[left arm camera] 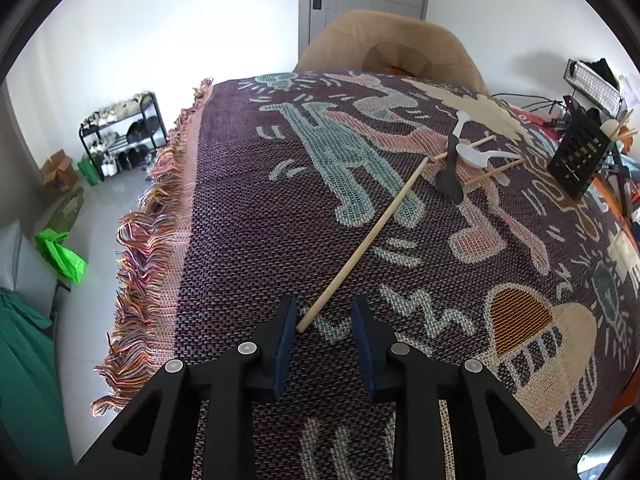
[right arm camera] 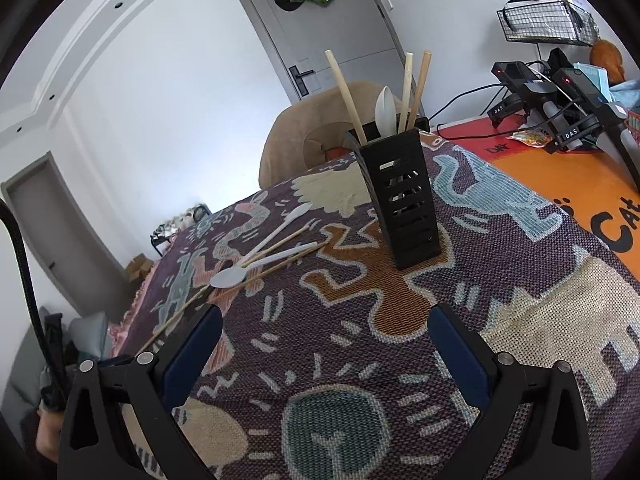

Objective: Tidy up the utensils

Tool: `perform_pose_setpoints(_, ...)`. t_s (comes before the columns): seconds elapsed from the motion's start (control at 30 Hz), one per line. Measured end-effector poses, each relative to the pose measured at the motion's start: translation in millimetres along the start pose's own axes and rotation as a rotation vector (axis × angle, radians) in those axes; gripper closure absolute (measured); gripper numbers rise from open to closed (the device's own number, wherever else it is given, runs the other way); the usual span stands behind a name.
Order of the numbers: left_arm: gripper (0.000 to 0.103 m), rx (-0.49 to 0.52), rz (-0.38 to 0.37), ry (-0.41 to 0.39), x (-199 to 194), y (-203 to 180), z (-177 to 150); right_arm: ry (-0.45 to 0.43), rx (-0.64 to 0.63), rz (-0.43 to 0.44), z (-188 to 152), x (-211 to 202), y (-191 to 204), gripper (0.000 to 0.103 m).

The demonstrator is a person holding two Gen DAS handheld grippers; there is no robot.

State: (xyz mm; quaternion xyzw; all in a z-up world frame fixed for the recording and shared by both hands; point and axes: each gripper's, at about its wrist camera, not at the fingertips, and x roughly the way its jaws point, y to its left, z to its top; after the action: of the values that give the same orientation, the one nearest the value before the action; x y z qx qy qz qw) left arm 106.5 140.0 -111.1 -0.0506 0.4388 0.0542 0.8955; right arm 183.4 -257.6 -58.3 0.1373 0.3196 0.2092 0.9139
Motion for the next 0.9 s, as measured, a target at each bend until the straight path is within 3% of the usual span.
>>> perform_pose_setpoints(0.3,0.075,0.059,-0.018,-0.010,-0.7,0.7,-3.2,-0.013,-0.009,0.003,2.9,-9.2,2.0,0.000)
perform_pose_setpoints(0.33,0.079,0.053,-0.022,-0.013,-1.4,2.3,-4.1,-0.013,-0.008,0.003,3.1,-9.7,2.1,0.000)
perform_pose_setpoints(0.37,0.091,0.053,-0.015,-0.017,-2.1,2.6,-4.7,-0.012,-0.006,0.006,3.1,-10.0,2.4,0.000)
perform_pose_setpoints(0.47,0.099,0.063,-0.026,-0.017,-5.2,-1.5,-5.9,-0.014,-0.011,0.012,2.6,-13.0,4.9,0.000)
perform_pose_setpoints(0.67,0.099,0.054,-0.091,-0.076,-27.5,-13.0,-3.1,-0.030,-0.021,0.019,4.8,-22.3,7.8,0.000)
perform_pose_setpoints(0.9,0.099,0.036,-0.141,-0.198,-71.2,-25.1,13.7,-0.040,-0.013,0.025,5.3,-29.0,7.2,0.000)
